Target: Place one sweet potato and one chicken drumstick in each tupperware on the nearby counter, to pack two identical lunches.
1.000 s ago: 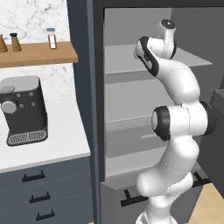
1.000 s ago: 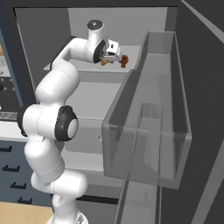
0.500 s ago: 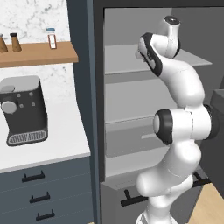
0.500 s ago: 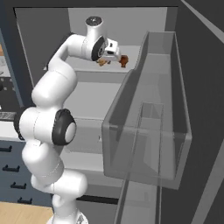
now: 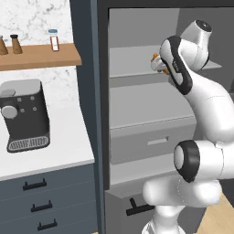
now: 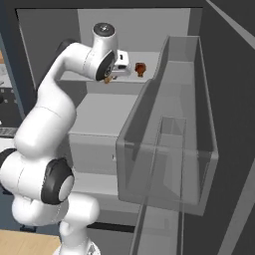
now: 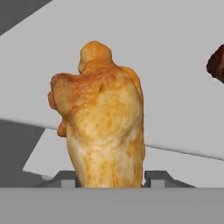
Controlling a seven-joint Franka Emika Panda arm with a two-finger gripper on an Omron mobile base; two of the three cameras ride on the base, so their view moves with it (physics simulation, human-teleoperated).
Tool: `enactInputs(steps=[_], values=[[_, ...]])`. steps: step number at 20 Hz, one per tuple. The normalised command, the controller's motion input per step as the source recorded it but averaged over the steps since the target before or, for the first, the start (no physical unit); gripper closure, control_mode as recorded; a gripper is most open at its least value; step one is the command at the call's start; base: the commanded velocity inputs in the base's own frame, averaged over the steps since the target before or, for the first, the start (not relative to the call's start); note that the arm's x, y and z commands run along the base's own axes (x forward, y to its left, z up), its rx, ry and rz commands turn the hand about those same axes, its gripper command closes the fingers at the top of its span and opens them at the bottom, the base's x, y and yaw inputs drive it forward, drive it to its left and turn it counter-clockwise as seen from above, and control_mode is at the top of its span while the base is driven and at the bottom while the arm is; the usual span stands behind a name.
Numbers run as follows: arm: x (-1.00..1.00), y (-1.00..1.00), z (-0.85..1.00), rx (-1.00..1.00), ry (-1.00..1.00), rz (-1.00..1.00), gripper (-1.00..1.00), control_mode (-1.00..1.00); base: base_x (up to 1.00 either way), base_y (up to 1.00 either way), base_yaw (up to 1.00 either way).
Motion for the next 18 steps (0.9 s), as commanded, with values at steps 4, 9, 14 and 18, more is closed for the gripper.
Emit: enactInputs(steps=[4, 9, 14, 18], values=[[-1.00, 0.07, -0.04, -0.10, 0.00, 0.28, 1.00, -1.00, 0.00, 0.00, 0.00], [-1.00, 0.04, -0.25, -0.16, 0.08, 0.28, 1.00, -1.00, 0.00, 0.00, 0.00], [-0.95, 0.15, -0.80, -0.27, 0.25, 0.25, 1.00, -1.00, 0.00, 0.00, 0.00], [-0.78, 0.27, -0.76, -0.17, 0.34, 0.15, 1.00, -1.00, 0.00, 0.00, 0.00]])
